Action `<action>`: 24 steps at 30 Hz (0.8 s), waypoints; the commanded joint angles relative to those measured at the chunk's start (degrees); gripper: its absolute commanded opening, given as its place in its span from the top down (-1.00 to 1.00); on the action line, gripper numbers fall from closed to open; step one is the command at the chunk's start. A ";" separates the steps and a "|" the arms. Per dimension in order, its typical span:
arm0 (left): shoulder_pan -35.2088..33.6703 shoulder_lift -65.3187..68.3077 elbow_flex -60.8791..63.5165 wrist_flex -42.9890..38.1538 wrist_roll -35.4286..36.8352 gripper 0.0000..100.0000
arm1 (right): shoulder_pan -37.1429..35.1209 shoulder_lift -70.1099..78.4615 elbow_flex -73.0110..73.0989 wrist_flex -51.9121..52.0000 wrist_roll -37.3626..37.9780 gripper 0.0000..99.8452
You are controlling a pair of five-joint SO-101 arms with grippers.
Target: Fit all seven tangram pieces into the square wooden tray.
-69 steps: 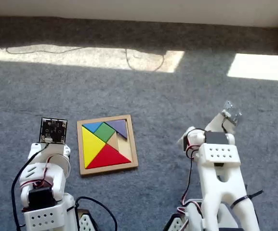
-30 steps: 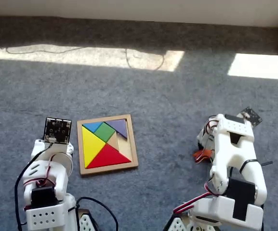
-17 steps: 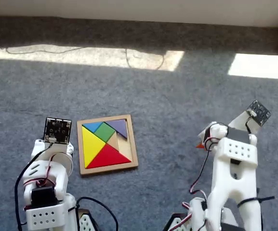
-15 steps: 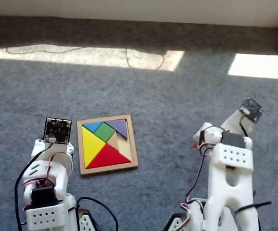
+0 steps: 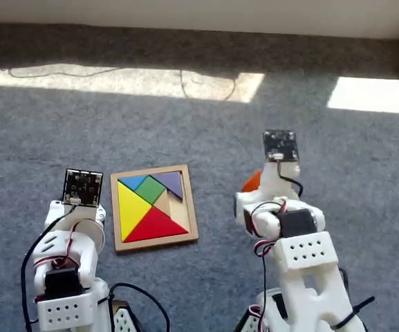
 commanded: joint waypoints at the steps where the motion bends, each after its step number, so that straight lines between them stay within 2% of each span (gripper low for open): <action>1: 0.48 -2.24 -0.48 -0.70 -0.44 0.98 | -2.24 4.79 -2.51 -0.13 4.40 0.99; 7: 0.48 -2.24 -0.48 -0.70 -0.44 0.98 | -2.51 16.66 -11.12 0.22 12.13 0.96; 14: 0.48 -2.24 -0.48 -0.70 -0.44 0.98 | -2.95 23.08 -22.02 8.66 12.13 0.45; 18: 0.48 -2.24 -0.48 -0.70 -0.44 0.98 | -4.00 22.55 -26.24 13.05 12.40 0.44; 24: 0.48 -2.24 -0.48 -0.70 -0.44 0.98 | -9.54 23.16 -26.68 12.44 12.48 0.44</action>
